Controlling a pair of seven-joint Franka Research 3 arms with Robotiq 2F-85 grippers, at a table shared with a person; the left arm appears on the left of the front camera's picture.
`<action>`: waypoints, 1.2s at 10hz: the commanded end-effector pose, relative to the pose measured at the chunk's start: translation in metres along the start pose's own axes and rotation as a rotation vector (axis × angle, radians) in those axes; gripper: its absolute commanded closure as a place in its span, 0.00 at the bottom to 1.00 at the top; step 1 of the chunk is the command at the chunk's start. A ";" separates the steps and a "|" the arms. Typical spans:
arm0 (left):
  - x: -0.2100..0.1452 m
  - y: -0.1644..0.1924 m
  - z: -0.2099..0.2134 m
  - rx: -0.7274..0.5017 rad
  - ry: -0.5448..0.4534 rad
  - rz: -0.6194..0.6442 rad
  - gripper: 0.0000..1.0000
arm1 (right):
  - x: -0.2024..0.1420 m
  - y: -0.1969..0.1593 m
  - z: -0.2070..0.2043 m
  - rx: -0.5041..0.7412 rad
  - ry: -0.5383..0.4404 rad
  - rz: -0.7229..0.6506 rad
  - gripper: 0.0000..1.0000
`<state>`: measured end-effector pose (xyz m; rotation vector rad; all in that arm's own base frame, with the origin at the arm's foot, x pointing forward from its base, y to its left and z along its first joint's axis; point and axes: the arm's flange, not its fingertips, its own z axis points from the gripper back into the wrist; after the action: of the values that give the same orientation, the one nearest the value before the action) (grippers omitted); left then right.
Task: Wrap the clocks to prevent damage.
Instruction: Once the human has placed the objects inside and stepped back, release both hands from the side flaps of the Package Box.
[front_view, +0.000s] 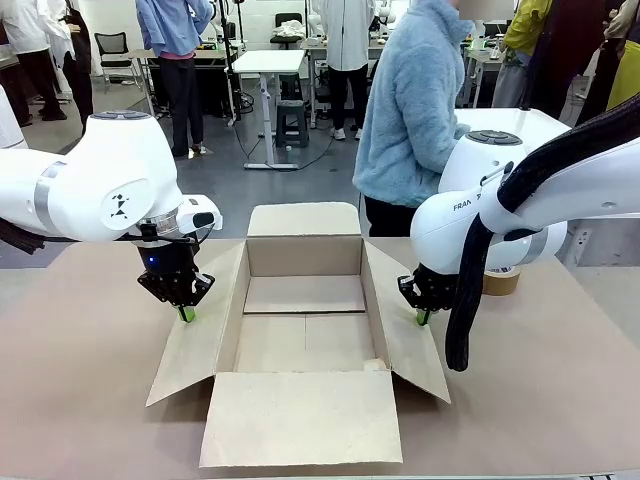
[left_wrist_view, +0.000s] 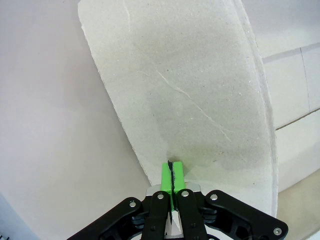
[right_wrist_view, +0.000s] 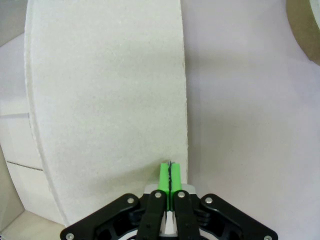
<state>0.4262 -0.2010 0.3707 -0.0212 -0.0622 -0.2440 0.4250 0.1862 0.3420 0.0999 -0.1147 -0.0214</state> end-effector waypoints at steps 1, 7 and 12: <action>0.000 0.000 0.000 0.008 -0.002 -0.006 0.99 | -0.001 0.002 -0.002 -0.006 0.002 -0.007 0.99; 0.000 0.000 0.000 0.008 -0.002 -0.006 0.99 | -0.001 0.002 -0.002 -0.006 0.002 -0.007 0.99; 0.000 0.000 0.000 0.008 -0.002 -0.006 0.99 | -0.001 0.002 -0.002 -0.006 0.002 -0.007 0.99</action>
<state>0.4262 -0.2010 0.3707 -0.0212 -0.0622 -0.2440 0.4250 0.1862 0.3420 0.0999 -0.1147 -0.0214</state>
